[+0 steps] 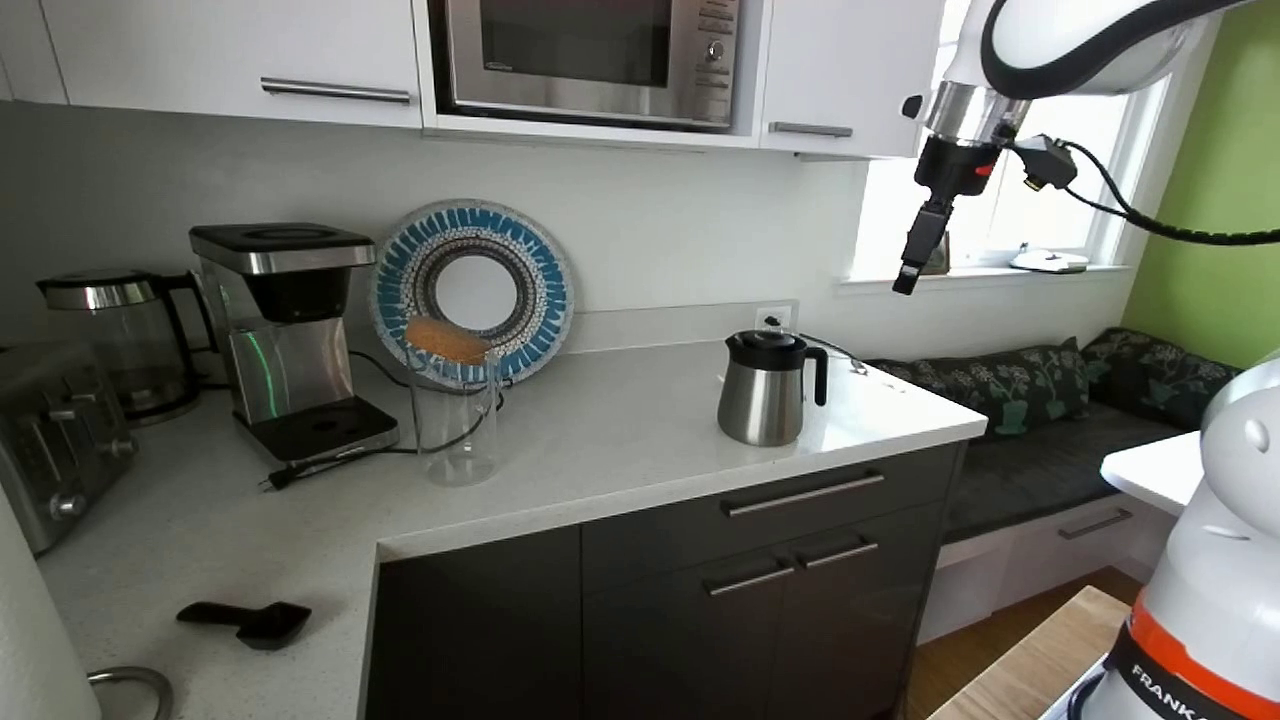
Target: Move the kettle to the left
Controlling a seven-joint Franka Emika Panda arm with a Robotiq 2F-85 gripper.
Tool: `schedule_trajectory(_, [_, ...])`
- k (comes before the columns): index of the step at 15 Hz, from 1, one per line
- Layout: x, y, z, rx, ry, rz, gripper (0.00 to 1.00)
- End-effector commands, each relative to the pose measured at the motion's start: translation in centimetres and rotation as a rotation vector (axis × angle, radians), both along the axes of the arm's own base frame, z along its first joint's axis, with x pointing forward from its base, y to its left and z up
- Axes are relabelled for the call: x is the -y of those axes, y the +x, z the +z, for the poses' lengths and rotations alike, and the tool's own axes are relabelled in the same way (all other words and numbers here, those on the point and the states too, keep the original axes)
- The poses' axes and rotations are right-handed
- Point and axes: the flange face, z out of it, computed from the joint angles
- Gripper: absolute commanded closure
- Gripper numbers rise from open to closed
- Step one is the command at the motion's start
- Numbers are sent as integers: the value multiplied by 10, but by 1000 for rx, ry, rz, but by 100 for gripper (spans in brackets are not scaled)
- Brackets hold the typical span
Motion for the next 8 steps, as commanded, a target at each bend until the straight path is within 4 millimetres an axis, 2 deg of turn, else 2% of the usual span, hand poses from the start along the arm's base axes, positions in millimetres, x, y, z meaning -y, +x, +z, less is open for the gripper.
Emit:
schedule_trajectory(1, [36,38,-26,-34,-3,72,0])
schedule_trajectory(4, [63,61,-41,-64,4,110,0])
schedule_trajectory(6, [76,74,-42,-55,-21,72,0])
schedule_trajectory(7, [62,57,-39,-48,-2,81,0])
schedule_trajectory(8, [68,64,-40,-50,-10,71,0])
